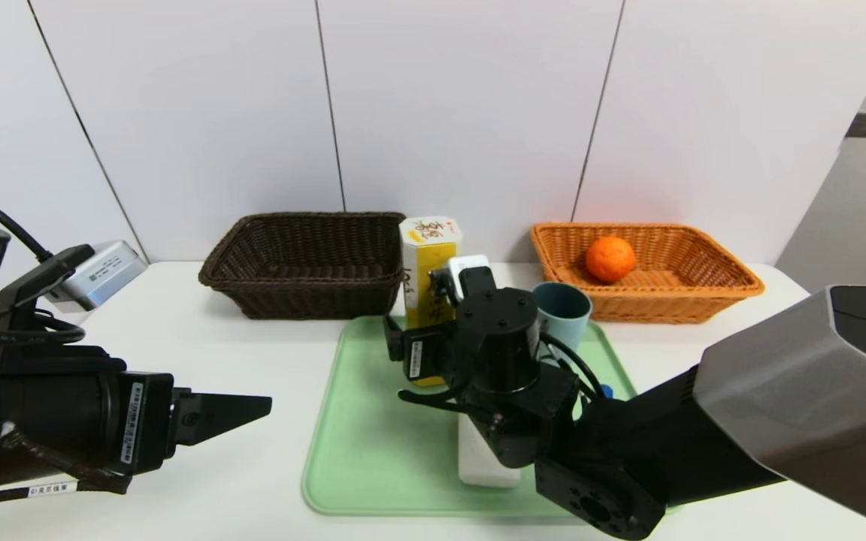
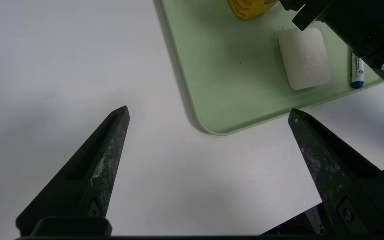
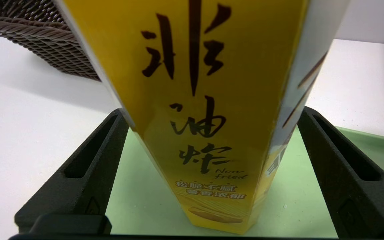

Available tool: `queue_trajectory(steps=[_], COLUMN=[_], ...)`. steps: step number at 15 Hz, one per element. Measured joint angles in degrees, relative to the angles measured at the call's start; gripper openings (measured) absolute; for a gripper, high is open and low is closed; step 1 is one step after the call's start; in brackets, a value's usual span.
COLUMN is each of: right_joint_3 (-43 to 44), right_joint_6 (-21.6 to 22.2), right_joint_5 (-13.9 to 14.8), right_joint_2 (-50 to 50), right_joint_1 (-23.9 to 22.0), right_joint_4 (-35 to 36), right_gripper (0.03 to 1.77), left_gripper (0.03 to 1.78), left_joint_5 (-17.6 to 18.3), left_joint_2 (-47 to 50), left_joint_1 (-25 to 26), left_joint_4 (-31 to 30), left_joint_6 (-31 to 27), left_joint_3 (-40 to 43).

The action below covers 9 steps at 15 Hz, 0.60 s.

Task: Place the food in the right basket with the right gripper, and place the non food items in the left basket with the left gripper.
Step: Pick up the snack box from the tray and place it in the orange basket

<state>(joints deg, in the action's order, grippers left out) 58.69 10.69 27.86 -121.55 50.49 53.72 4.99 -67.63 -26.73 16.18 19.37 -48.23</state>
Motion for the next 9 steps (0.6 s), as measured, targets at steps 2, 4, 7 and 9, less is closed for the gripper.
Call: queue_trajectory(steps=[2, 4, 7, 9], right_joint_3=[0.18, 0.51, 0.84, 1.12], right_joint_6=[-0.17, -0.28, -0.55, -0.96], right_joint_5=[0.01, 0.04, 0.01, 0.01], right_joint_2=[-0.46, -0.67, -0.8, -0.83], right_joint_1=[0.06, 0.06, 0.11, 0.11], right_joint_4=[0.33, 0.49, 0.99, 1.58], right_gripper=[1.7, 1.7, 1.7, 1.7], left_gripper=[1.69, 1.69, 1.69, 1.69], left_joint_5=[-0.02, -0.02, 0.02, 0.0], left_joint_2=[-0.04, -0.04, -0.04, -0.04], left_joint_1=[0.0, -0.02, 0.0, 0.0], left_joint_4=[-0.02, -0.02, 0.02, 0.07], left_joint_6=[0.0, 0.0, 0.0, 0.0], left_joint_3=[0.11, 0.16, 0.21, 0.21])
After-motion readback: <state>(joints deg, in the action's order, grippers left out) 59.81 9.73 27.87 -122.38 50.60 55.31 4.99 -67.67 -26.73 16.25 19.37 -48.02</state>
